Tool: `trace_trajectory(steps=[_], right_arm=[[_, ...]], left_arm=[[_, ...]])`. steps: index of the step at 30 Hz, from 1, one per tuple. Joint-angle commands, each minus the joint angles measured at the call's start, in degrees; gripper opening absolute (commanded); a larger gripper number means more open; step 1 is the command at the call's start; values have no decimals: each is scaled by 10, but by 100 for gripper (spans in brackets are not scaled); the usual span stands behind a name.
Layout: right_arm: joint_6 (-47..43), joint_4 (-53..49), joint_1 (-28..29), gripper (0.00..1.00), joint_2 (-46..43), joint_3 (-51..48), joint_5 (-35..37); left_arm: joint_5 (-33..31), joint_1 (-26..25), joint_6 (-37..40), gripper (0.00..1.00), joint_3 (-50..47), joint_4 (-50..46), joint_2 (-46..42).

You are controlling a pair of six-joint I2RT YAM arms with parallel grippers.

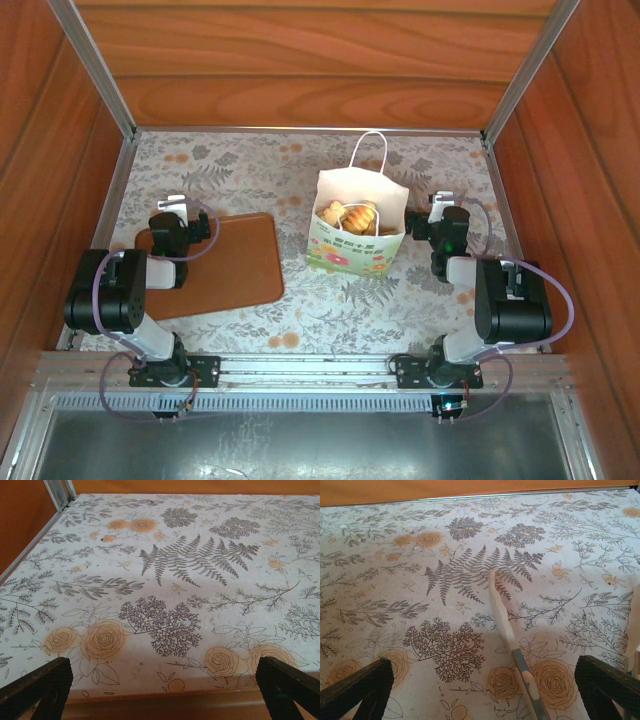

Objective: Take the fake bread out of the paper bag

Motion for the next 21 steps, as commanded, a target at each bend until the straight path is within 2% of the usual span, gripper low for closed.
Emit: trace_trajectory(steps=[1, 12, 15, 17, 21], right_arm=[[4, 4, -3, 100, 4, 5, -4], [3, 3, -3, 100, -6, 2, -13], [11, -13, -3, 100, -24, 5, 7], [22, -49, -3, 100, -56, 11, 22], [86, -244, -4, 100, -122, 69, 67]], left_arm=[[11, 2, 4, 100, 10, -3, -6], [-4, 1, -5, 100, -3, -2, -26], [-18, 1, -9, 100, -6, -2, -41], [-29, 1, -10, 100, -10, -6, -67], [-69, 1, -21, 100, -11, -57, -140]])
